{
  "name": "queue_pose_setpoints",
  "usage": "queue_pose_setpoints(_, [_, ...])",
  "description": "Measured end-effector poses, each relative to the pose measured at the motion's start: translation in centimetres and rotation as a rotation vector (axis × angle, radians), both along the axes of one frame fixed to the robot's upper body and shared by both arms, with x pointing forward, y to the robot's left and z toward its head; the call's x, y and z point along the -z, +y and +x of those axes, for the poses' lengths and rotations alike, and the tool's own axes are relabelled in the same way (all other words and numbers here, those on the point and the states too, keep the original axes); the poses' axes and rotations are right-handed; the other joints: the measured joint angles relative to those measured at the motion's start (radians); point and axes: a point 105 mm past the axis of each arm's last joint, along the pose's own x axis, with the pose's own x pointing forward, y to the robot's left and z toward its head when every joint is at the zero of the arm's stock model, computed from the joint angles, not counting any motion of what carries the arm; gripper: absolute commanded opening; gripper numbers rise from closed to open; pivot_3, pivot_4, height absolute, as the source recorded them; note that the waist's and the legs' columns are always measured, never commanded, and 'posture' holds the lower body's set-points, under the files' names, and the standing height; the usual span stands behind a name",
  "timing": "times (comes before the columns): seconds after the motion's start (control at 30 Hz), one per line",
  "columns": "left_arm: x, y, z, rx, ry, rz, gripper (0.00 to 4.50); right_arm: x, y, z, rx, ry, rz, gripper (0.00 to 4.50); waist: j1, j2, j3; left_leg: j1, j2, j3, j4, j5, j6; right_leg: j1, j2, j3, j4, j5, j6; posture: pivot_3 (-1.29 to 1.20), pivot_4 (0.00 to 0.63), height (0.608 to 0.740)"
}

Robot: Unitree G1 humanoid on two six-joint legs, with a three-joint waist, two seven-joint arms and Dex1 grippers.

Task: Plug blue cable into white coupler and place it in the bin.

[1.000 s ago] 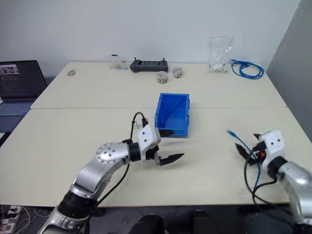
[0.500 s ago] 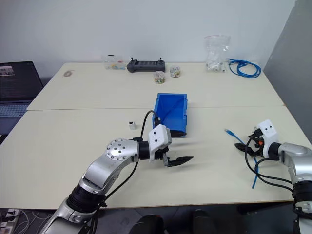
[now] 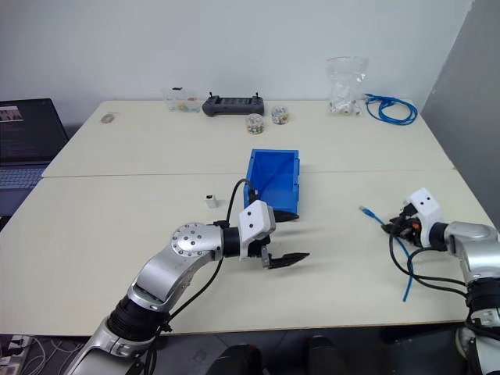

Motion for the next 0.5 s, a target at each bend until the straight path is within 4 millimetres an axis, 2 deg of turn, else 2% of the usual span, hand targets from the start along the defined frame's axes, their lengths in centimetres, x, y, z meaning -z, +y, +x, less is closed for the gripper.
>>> queue_pose_setpoints(0.1, [0.1,0.1,0.0,0.002,0.004,0.005,4.5,0.0,0.6,-0.1,-0.052,-0.003,-0.002,0.01,0.0,0.0,0.0,0.0,0.0,0.0,0.0,0.0,0.0,0.0,0.0,0.0,0.0,0.0,0.0,0.0,0.15,0.74])
queue_pose_setpoints(0.3, [0.8,0.6,-0.3,0.008,0.028,0.024,4.5,-0.4,2.4,-1.0,-0.233,0.006,-0.047,0.01,0.0,0.0,0.0,0.0,0.0,0.0,0.0,0.0,0.0,0.0,0.0,0.0,0.0,0.0,0.0,0.0,0.15,0.74])
queue_pose_setpoints(0.43, [3.3,4.5,-0.6,-0.066,0.09,0.12,4.5,-2.9,4.1,-2.9,-0.452,-0.001,-0.152,0.01,-0.003,0.002,0.001,0.0,0.001,-0.001,-0.001,0.0,0.0,-0.001,0.0,0.0,0.001,0.0,0.0,0.0,0.15,0.74])
queue_pose_setpoints(0.5, [4.1,6.6,-0.9,-0.106,0.107,0.156,4.5,-4.0,5.7,-3.5,-0.549,-0.024,-0.182,0.01,-0.003,0.001,0.001,0.0,0.002,-0.002,-0.001,0.0,0.0,-0.001,0.0,-0.001,0.0,-0.001,0.001,0.0,0.15,0.74])
